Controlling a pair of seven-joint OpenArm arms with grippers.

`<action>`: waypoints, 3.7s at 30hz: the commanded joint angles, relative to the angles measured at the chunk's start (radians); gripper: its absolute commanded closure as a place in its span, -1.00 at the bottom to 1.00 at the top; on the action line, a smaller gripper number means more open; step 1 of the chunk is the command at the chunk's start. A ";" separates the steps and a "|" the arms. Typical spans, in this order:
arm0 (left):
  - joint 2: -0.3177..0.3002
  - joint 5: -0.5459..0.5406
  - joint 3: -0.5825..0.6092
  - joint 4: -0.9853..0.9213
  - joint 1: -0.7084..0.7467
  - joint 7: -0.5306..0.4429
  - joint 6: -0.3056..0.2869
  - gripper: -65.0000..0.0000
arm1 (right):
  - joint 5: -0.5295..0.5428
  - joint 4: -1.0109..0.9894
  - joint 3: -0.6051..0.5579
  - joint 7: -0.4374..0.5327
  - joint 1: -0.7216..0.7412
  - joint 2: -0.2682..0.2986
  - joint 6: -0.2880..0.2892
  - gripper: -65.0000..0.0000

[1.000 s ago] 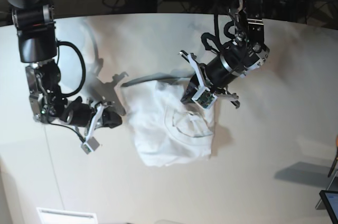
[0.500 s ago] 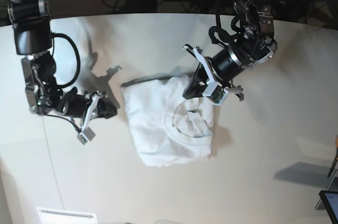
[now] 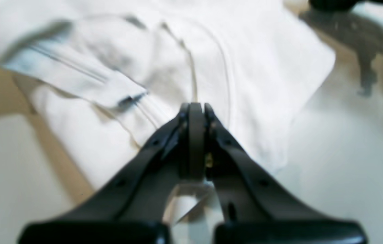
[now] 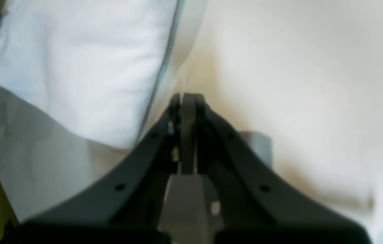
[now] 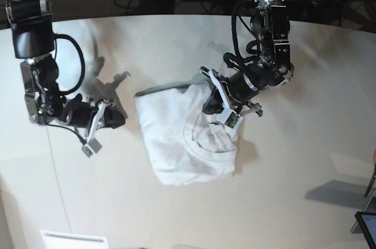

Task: Fold the T-shirt properly

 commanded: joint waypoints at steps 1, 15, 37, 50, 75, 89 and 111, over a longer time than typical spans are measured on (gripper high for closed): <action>-0.001 0.006 -0.011 0.019 -0.020 -0.022 -0.004 1.00 | 0.022 0.019 0.007 0.020 0.025 0.010 0.010 1.00; -0.022 0.004 -0.098 0.268 0.173 -0.011 -0.004 1.00 | 0.020 0.019 0.007 0.045 -0.003 0.048 0.010 1.00; -0.016 0.134 -0.098 0.008 0.049 -0.019 -0.004 1.00 | 0.020 0.020 -0.016 0.060 -0.112 -0.007 0.010 1.00; -0.013 0.233 -0.098 -0.277 -0.281 -0.045 -0.004 1.00 | 0.020 0.151 -0.192 0.066 -0.156 -0.006 0.010 1.00; 0.059 0.260 -0.110 -0.665 -0.671 -0.301 0.059 1.00 | 0.017 0.267 -0.047 0.072 -0.253 0.039 -0.054 1.00; -0.013 0.226 -0.112 0.007 -0.079 -0.127 0.039 1.00 | 0.019 0.271 0.052 0.056 -0.004 0.105 -0.089 1.00; 0.110 0.230 -0.061 -0.251 -0.237 -0.134 0.039 1.00 | -0.003 -0.030 -0.179 0.115 0.289 0.027 -0.092 1.00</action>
